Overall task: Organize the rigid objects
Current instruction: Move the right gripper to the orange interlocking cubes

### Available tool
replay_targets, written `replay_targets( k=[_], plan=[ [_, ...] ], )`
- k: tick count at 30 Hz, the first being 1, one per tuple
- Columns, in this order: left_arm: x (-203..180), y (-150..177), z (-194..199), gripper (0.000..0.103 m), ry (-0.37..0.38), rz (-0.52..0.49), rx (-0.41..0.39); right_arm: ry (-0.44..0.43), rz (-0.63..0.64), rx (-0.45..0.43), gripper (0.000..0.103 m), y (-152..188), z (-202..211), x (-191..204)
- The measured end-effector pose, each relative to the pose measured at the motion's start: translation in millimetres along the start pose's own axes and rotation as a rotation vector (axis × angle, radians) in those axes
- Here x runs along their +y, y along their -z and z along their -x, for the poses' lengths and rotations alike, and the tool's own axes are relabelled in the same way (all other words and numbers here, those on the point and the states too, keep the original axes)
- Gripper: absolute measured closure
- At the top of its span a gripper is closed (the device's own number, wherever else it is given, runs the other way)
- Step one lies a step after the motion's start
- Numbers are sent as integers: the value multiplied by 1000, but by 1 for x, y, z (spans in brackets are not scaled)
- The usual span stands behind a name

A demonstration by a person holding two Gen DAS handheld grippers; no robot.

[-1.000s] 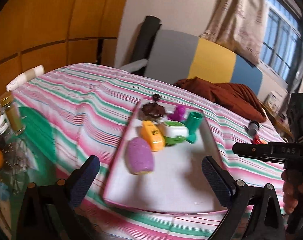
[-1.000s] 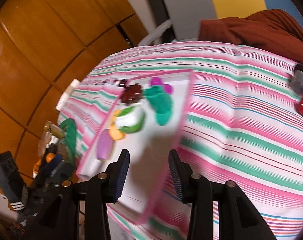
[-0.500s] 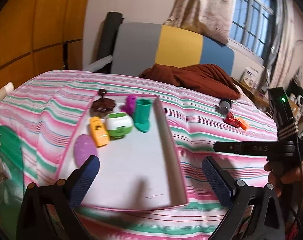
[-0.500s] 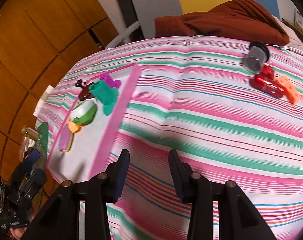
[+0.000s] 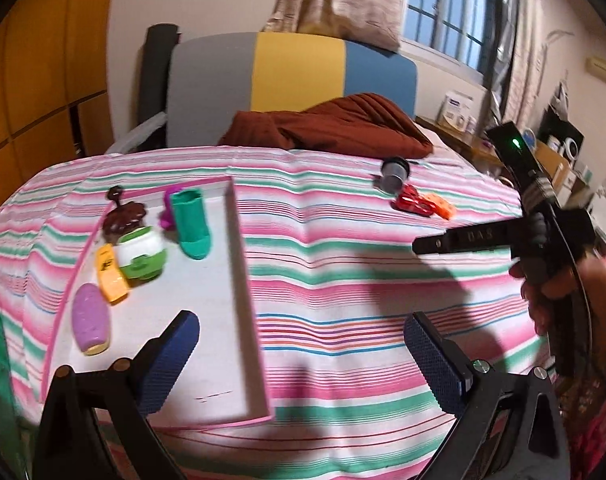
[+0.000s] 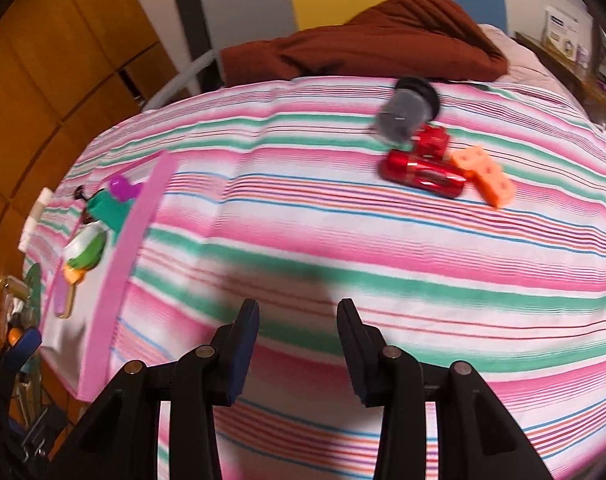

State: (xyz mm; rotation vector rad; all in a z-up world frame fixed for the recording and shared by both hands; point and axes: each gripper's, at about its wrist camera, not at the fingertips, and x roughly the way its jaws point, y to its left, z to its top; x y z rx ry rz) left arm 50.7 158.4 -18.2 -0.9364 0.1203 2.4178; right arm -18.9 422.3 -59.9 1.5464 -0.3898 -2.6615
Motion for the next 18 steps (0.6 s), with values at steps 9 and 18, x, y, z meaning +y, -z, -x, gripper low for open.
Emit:
replay_targets(
  k=[9, 18],
  plan=[
    [-24, -3, -16, 0, 39, -55, 50, 147, -79, 13, 63, -19, 1, -63],
    [-35, 1, -24, 0, 41, -92, 83, 242, -165, -120, 63, -71, 1, -138]
  ],
)
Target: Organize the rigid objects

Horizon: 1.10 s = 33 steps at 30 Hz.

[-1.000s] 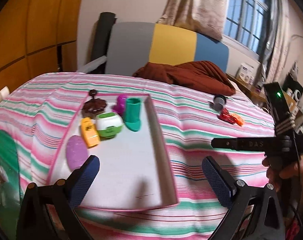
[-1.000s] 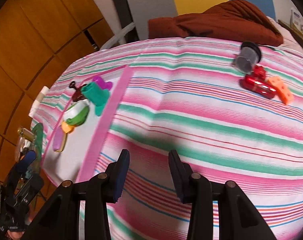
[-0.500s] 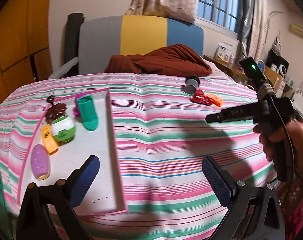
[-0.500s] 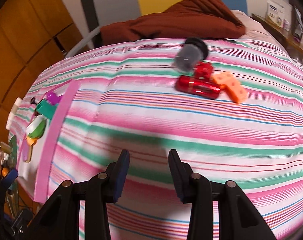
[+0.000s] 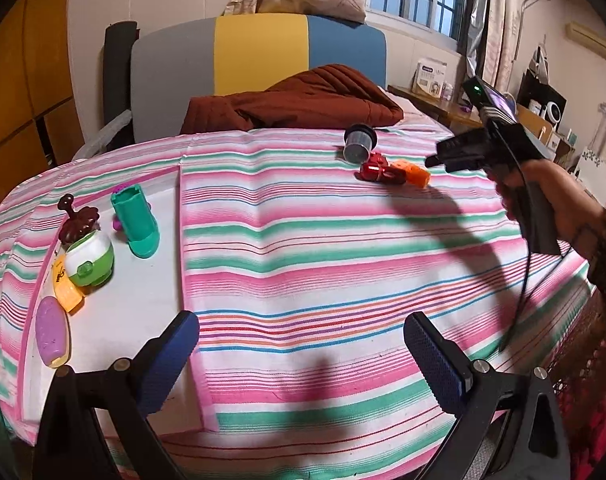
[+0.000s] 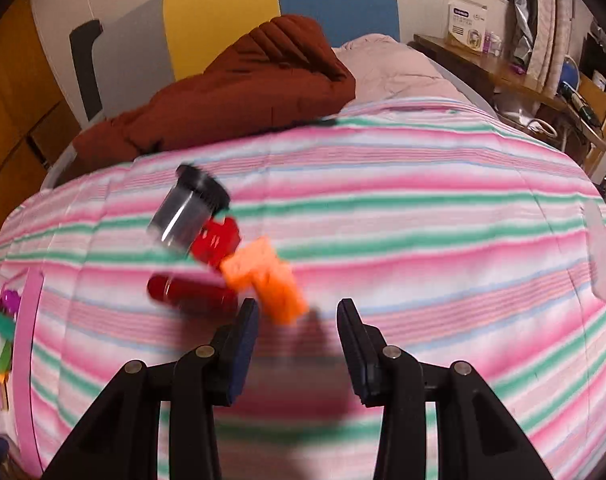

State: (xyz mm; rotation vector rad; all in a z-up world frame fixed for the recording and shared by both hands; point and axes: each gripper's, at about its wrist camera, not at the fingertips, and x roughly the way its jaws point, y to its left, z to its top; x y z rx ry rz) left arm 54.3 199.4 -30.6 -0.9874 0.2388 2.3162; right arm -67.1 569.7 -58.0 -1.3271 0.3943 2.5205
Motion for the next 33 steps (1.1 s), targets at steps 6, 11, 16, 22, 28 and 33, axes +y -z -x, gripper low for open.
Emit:
replay_targets(
  k=[6, 11, 16, 22, 28, 33],
  plan=[
    [-1, 0, -7, 0, -4, -2, 20, -19, 57, 51, 63, -11, -38, 8],
    [-7, -2, -18, 0, -1, -6, 36, -23, 93, 71, 69, -10, -53, 13],
    [-20, -16, -31, 0, 15, -16, 30, -40, 4, 101, 78, -9, -49, -2],
    [-37, -57, -66, 0, 16, -45, 16, 84, -107, 153, 78, -3, -41, -31],
    [-63, -111, -131, 0, 35, -198, 27, 74, -118, 177, 78, -3, -40, -34],
    [-83, -144, -181, 0, 46, -330, 87, 61, -116, 189, 78, -5, -41, -36]
  ],
)
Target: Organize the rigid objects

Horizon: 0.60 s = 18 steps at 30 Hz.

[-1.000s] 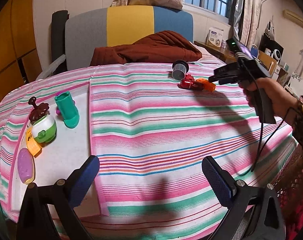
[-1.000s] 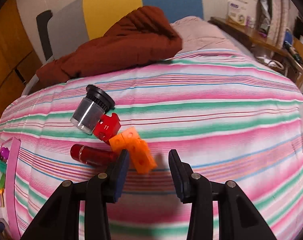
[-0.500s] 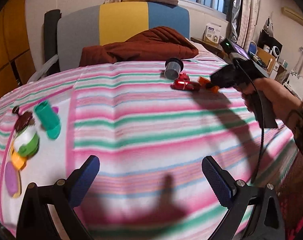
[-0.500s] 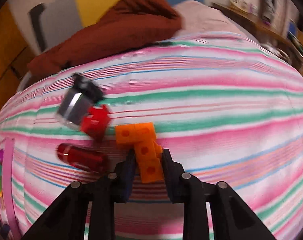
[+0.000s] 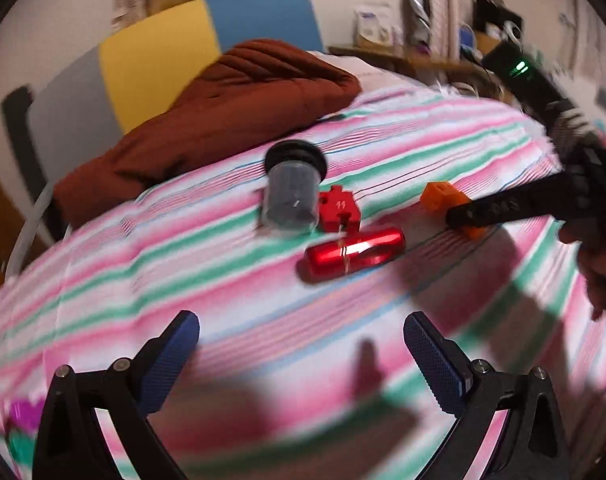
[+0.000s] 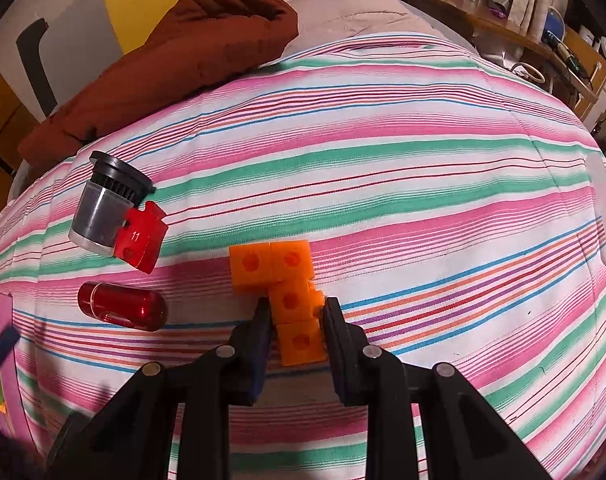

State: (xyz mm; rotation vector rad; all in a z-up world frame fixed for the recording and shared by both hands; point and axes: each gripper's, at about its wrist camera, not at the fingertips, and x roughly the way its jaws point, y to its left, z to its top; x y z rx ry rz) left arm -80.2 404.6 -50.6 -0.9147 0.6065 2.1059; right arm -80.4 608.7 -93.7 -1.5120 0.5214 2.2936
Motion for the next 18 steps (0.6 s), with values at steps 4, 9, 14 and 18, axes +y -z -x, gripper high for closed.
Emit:
replay_targets(
  k=[4, 9, 14, 18],
  plan=[
    [-3, -22, -24, 0, 25, -55, 7, -2, 4, 7, 78, -1, 0, -1],
    [-2, -24, -43, 0, 162, -25, 36, -10, -2, 11, 78, -2, 1, -2],
    [-19, -1, -29, 1, 440, -62, 80, -38, -36, 16, 78, -3, 2, -11],
    [-26, 1, -11, 1, 382, -121, -8, -37, -35, 16, 78, -3, 2, -12]
  ],
)
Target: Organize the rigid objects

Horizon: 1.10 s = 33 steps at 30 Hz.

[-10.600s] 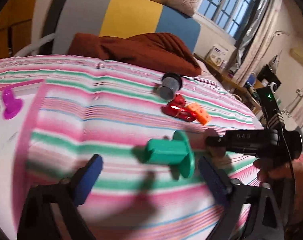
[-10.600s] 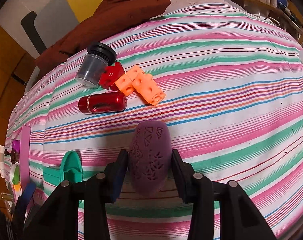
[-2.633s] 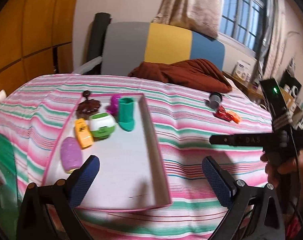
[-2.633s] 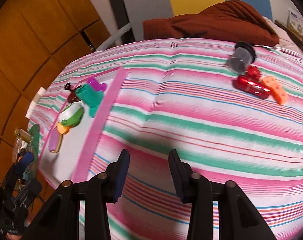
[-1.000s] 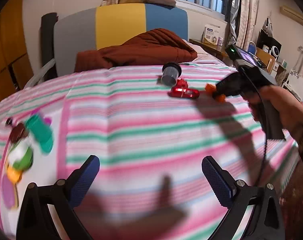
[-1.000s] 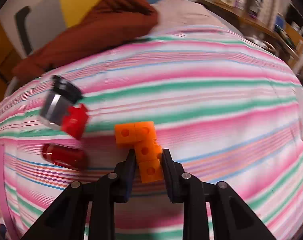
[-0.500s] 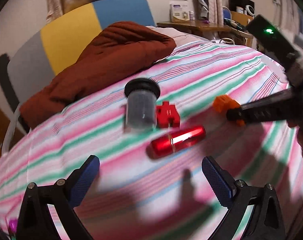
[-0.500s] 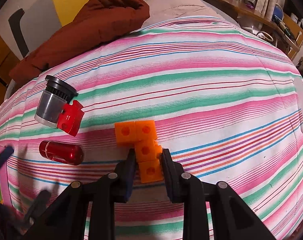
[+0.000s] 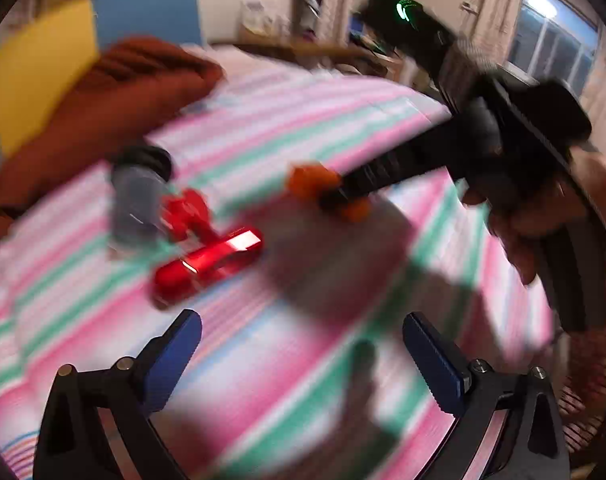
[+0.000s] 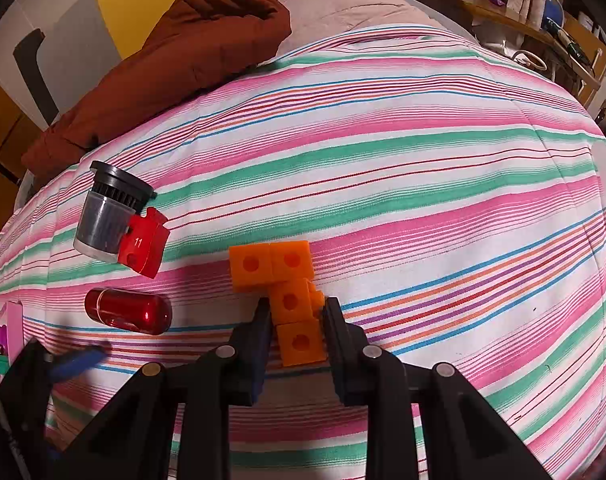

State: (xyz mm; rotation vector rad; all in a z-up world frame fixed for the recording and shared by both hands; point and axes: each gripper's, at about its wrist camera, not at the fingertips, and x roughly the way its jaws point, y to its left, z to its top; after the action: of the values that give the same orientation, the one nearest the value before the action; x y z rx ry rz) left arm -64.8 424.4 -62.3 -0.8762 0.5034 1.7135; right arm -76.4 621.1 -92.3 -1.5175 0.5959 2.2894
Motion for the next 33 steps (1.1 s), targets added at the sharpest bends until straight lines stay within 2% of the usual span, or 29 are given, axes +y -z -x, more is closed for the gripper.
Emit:
replay_targets(
  k=[5, 7, 9, 10, 11, 12, 13, 16, 18, 20, 22, 24, 26, 28, 30, 32, 33],
  plan=[
    [22, -22, 0, 1, -87, 83, -47, 1, 0, 0, 78, 3, 4, 3],
    [24, -30, -6, 1, -109, 61, -40, 2, 2, 0, 78, 4, 5, 3],
    [21, -34, -21, 1, -160, -2, 18, -6, -1, 1, 78, 1, 3, 2],
    [18, -32, -28, 8, -174, -44, 51, -14, -8, 2, 78, 0, 2, 1],
    [14, -28, -30, 15, -166, -75, 66, -26, -18, 2, 78, 0, 2, -1],
    [10, -23, -29, 29, -155, -109, 74, -47, -39, 3, 78, 0, 2, -5],
    [6, -20, -27, 36, -134, -131, 74, -60, -54, 3, 78, 0, 3, -9],
    [-15, -4, -19, 39, -25, -214, 98, -78, -80, 5, 78, 0, 3, -13],
    [-29, 3, -13, 39, -24, -265, 86, -64, -69, 5, 78, 1, 5, -10],
    [-32, 2, -13, 39, -41, -233, 69, -52, -57, 5, 78, 1, 6, -8],
    [-27, -4, -13, 29, -68, -142, 40, -47, -53, 4, 78, 3, 8, -6],
    [-28, -8, -16, 24, -79, -89, 22, -49, -59, 2, 78, 6, 11, -6],
    [-33, -13, -20, 24, -118, -82, 6, -48, -70, -2, 78, 11, 17, -11],
    [-37, -17, -23, 25, -111, -66, -1, -9, -72, -13, 78, 10, 20, -14],
    [-43, -21, -28, 31, -105, -52, 5, 27, -73, -19, 78, 10, 21, -17],
    [-48, -19, -33, 42, -108, -54, 16, 27, -81, -17, 78, 12, 22, -19],
    [-49, -22, -41, 51, -117, -58, 23, 29, -79, -17, 78, 13, 24, -19]
  ],
)
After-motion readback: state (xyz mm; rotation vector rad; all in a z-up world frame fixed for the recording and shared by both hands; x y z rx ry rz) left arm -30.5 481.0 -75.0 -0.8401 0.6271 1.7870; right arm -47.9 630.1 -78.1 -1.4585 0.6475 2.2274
